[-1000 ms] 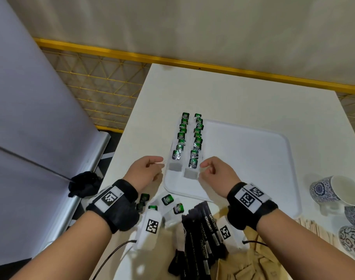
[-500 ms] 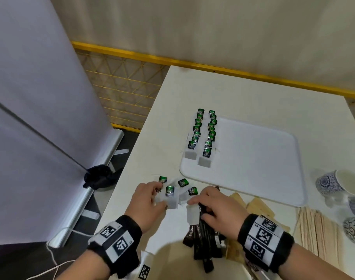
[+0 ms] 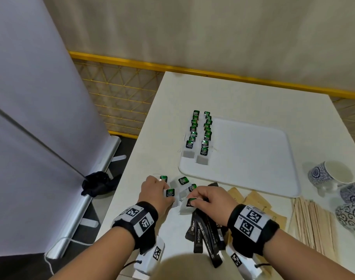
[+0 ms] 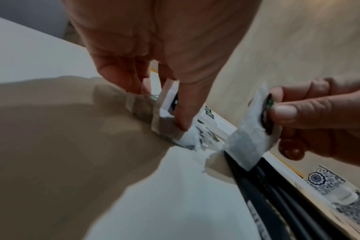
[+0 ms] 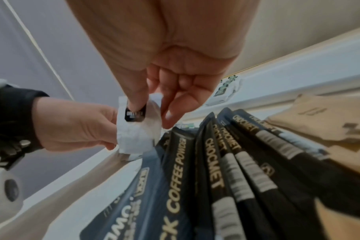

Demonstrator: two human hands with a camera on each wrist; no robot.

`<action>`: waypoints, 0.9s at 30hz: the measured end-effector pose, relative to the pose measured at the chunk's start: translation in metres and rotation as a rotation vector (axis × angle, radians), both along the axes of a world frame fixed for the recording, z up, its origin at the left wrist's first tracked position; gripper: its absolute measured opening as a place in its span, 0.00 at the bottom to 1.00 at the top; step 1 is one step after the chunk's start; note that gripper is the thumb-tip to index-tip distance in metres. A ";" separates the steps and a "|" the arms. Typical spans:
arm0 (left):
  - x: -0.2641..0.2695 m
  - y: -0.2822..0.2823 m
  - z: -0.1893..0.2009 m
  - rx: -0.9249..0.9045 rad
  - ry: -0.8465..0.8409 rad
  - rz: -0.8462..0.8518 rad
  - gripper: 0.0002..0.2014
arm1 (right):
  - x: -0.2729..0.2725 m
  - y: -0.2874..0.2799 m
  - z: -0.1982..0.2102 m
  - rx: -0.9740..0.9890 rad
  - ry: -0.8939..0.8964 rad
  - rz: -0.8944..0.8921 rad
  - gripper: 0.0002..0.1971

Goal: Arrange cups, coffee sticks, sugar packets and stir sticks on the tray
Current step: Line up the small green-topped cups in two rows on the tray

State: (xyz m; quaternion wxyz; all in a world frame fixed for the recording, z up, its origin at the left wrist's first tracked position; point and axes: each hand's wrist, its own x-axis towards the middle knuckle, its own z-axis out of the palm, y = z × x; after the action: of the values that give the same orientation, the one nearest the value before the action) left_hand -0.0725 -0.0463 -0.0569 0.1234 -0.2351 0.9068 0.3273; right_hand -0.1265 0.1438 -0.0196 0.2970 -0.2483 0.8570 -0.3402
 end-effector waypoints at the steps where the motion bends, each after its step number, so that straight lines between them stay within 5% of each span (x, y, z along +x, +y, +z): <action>1: -0.001 -0.001 0.002 0.004 0.003 -0.013 0.08 | 0.000 0.000 -0.002 -0.003 -0.007 -0.015 0.05; 8: -0.010 -0.019 0.007 -0.064 -0.036 0.000 0.11 | -0.002 0.002 -0.011 -0.047 -0.077 -0.106 0.07; 14: -0.022 -0.010 0.006 -0.068 -0.160 0.055 0.45 | -0.012 -0.003 -0.010 -0.074 -0.092 -0.197 0.08; 16: -0.024 -0.007 0.006 -0.037 -0.240 0.044 0.41 | -0.016 -0.002 -0.009 -0.091 -0.093 -0.232 0.07; 19: -0.022 -0.005 0.007 -0.030 -0.285 -0.031 0.20 | -0.022 0.002 -0.007 -0.106 -0.088 -0.262 0.08; 27: -0.009 -0.010 0.019 0.101 -0.147 -0.073 0.08 | -0.026 0.013 -0.006 -0.132 -0.144 -0.290 0.07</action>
State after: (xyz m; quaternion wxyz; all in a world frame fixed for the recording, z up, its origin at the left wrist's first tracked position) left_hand -0.0817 -0.0562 -0.0377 0.2131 -0.2185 0.8856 0.3500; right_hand -0.1529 0.1565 -0.0252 0.2884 -0.1158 0.8362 -0.4518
